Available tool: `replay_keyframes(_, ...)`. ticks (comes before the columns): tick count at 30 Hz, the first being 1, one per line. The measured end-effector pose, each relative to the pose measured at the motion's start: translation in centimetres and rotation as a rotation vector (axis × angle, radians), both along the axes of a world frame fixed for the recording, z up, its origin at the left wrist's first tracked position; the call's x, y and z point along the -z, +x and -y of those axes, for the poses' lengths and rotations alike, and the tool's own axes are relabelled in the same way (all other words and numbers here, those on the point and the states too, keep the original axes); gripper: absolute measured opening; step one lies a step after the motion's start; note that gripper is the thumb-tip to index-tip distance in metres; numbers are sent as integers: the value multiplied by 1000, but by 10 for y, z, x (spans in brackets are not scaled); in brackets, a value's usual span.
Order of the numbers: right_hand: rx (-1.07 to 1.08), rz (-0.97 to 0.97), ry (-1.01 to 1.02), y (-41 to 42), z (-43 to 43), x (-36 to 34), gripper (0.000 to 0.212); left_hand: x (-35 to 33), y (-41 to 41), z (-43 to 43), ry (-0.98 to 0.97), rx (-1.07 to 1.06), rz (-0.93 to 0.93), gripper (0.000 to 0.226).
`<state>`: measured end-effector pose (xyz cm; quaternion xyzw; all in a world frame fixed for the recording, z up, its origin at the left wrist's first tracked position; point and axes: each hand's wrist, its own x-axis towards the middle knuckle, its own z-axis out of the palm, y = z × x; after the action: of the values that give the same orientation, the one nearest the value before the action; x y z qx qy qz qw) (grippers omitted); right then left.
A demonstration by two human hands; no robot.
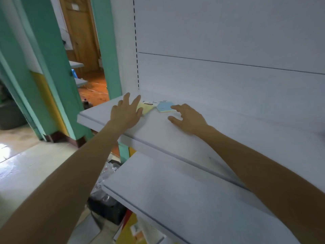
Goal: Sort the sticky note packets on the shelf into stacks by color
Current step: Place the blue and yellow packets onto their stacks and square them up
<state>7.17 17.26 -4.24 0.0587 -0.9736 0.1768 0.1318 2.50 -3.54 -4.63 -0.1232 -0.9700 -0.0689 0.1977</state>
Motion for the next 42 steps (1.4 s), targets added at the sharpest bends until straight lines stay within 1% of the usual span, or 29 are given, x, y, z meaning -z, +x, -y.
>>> replay_keyframes(4, 81, -4, -126, -53, 1, 3, 49, 5, -34, 5, 44, 3, 50, 51)
replay_keyframes(7, 137, 57, -179, -88, -2, 4, 53, 6, -57, 5, 61, -3, 159, 51)
replay_keyframes(9, 163, 78, -185, -107, -1, 7, 56, 6, -70, 6, 37, -4, 231, 51)
replay_keyframes(13, 200, 72, -219, -130, 5, 7, 62, 3, -93, 8, -4, 17, 237, 54)
replay_keyframes(15, 242, 134, -165, -137, 9, 9, 63, 1, -102, 9, -47, 28, 297, 57)
replay_keyframes(17, 277, 260, -46, -141, 13, 12, 65, -2, -110, 8, -97, 59, 378, 61)
replay_keyframes(18, 291, 309, -30, -143, 14, 12, 64, -3, -113, 8, -96, 83, 401, 61)
replay_keyframes(20, 301, 338, -72, -143, 15, 10, 61, -6, -118, 7, -34, 134, 427, 60)
replay_keyframes(22, 299, 317, -121, -141, 17, 10, 59, -9, -122, 6, 27, 177, 459, 61)
replay_keyframes(25, 310, 234, -241, -135, 22, 9, 60, -11, -128, 7, 165, 233, 516, 67)
replay_keyframes(29, 309, 148, -352, -125, 24, 6, 56, -16, -131, 5, 348, 377, 487, 64)
replay_keyframes(31, 294, 86, -408, -122, 23, 6, 51, -16, -134, 3, 473, 447, 475, 60)
replay_keyframes(34, 313, -81, -493, -119, 17, 6, 48, -12, -139, 1, 717, 481, 460, 53)
replay_keyframes(36, 330, -176, -501, -115, 14, 2, 51, -9, -141, 0, 835, 467, 439, 49)
replay_keyframes(38, 324, -223, -497, -111, 10, -1, 54, -6, -140, -1, 896, 456, 402, 48)
replay_keyframes(42, 308, -222, -423, -105, 2, -3, 55, -3, -141, -2, 978, 480, 359, 47)
